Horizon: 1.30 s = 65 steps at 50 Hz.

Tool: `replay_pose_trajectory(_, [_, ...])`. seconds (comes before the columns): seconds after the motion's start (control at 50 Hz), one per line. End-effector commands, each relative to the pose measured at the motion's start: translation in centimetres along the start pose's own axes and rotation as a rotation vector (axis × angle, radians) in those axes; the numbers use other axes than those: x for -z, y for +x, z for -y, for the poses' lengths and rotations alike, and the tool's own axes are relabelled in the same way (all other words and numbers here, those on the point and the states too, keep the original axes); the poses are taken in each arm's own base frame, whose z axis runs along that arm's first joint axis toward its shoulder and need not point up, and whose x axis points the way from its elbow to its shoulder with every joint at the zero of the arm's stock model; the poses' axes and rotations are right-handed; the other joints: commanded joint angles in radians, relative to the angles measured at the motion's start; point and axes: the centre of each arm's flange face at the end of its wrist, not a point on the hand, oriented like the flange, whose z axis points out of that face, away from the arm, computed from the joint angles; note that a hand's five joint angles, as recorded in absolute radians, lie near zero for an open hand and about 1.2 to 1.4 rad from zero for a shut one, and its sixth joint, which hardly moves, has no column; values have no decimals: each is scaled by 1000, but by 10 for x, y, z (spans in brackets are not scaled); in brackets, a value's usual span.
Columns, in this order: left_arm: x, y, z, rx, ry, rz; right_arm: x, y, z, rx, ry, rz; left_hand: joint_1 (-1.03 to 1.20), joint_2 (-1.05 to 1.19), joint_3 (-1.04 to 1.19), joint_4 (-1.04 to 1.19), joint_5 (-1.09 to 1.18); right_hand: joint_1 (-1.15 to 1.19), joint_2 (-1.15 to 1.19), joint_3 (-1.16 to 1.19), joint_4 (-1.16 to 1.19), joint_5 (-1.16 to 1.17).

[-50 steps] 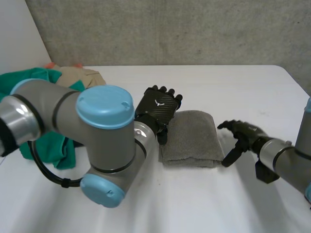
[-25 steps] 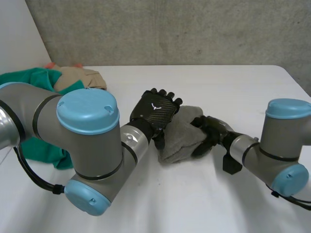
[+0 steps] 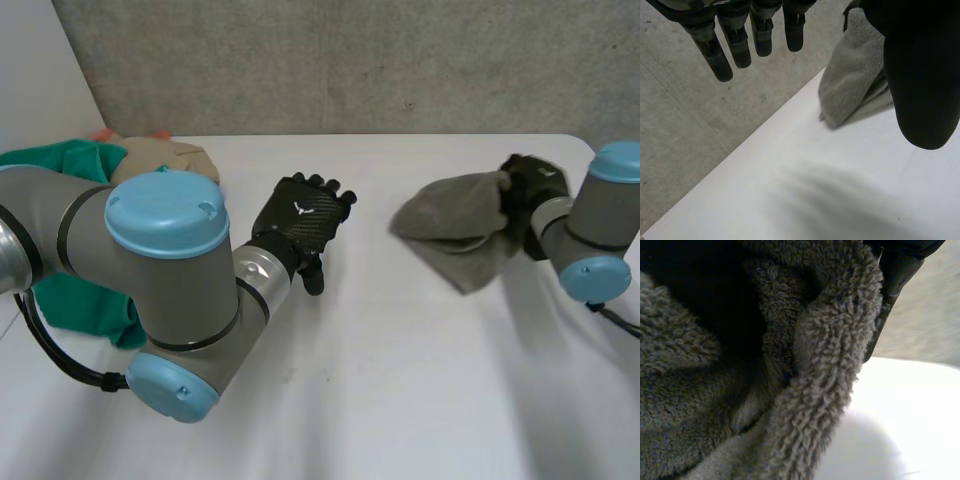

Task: Fold the laundry.

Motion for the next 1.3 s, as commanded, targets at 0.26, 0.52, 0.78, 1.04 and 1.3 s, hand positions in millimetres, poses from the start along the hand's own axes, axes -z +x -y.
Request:
replay_pose_trajectory(0.26, [-19,2,-11,-2,-3,3,-60,114,28,240,215,-324,8,0,-6,-2,-19,491,230,224,209,274])
replay_pose_trajectory(0.52, [-25,7,-23,-3,-28,-5,-62,142,41,344,249,-419,14,6,0,4,-13,491,230,224,209,274])
replay_pose_trajectory(0.78, [-21,9,-27,-2,-45,-13,-50,157,8,587,70,-560,5,-2,-9,-5,-22,-731,-991,-998,-1013,-948])
replay_pose_trajectory(1.04, [-3,-2,5,1,23,11,20,176,99,577,132,-703,2,-5,-12,-8,-25,-731,-991,-998,-1013,-948])
replay_pose_trajectory(1.3, [5,-86,54,7,231,300,78,60,164,633,582,-355,-1,-8,-15,-10,-28,-731,-991,-998,-1013,-948])
